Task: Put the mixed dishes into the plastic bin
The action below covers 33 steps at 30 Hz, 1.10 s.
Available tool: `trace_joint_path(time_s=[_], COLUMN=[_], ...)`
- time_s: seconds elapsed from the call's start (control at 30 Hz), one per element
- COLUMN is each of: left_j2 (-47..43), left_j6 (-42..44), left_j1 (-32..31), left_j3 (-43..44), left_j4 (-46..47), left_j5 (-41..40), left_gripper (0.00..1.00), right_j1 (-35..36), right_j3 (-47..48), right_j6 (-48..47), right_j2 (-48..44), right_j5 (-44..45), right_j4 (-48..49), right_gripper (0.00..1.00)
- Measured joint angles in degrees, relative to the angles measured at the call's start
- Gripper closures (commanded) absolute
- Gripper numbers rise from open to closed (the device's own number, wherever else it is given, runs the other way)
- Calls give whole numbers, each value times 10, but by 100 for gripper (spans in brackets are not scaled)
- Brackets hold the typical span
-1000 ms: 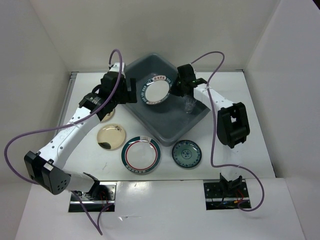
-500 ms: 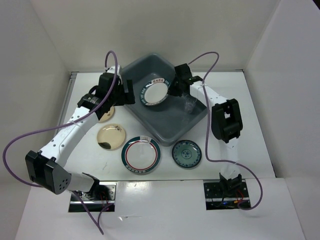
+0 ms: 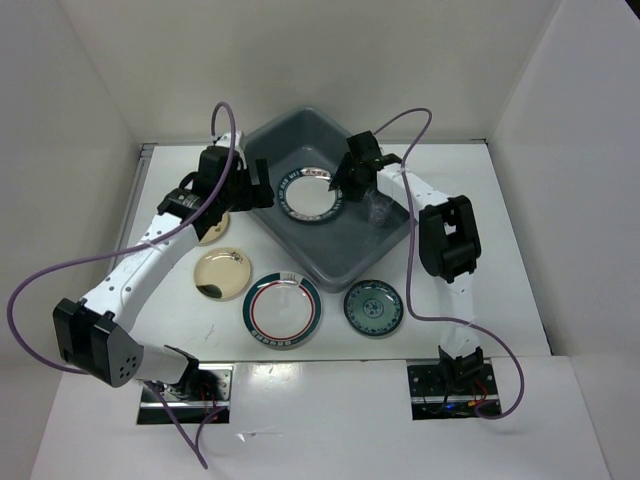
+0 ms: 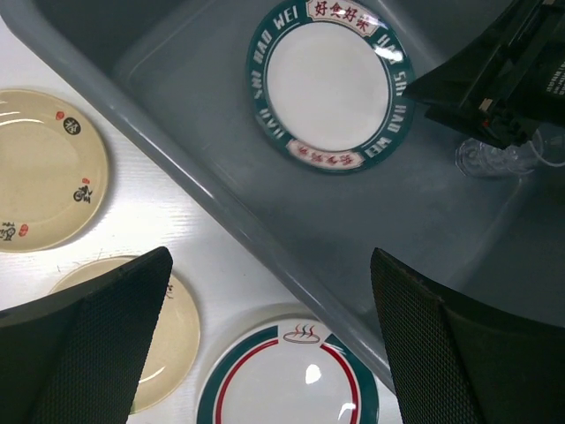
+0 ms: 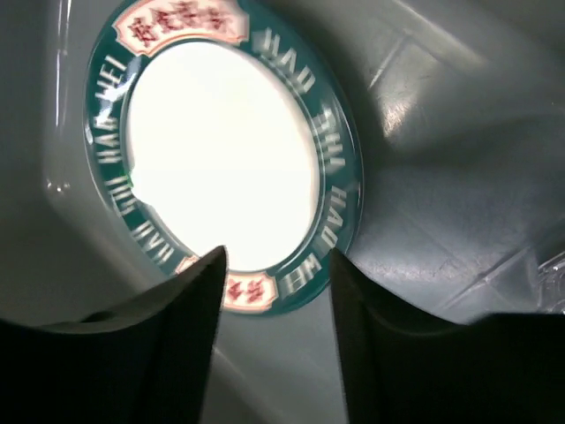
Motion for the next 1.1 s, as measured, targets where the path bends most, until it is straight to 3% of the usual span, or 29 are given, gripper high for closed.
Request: trace_joint_path(time_s=[0.07, 0.27, 0.43, 0.67, 1.1], left_j2=[2, 5, 2, -61, -140], left_j6=[0, 0, -2, -44, -144], left_j1=[2, 6, 10, 15, 15], left_j3=[-2, -5, -17, -105, -274], left_j4=[1, 3, 2, -43, -149], left_j5=[3, 10, 26, 68, 163], left_gripper=[0, 0, 1, 13, 23], right_j1=[0, 1, 2, 2, 2], right_j3=[0, 29, -16, -70, -148], right_j6=[-6, -57, -106, -133, -137], right_j2=[-2, -52, -227, -438, -449], right_j5=[3, 18, 26, 73, 110], right_j4=[-3, -55, -58, -57, -97], right_gripper=[35, 27, 22, 21, 19])
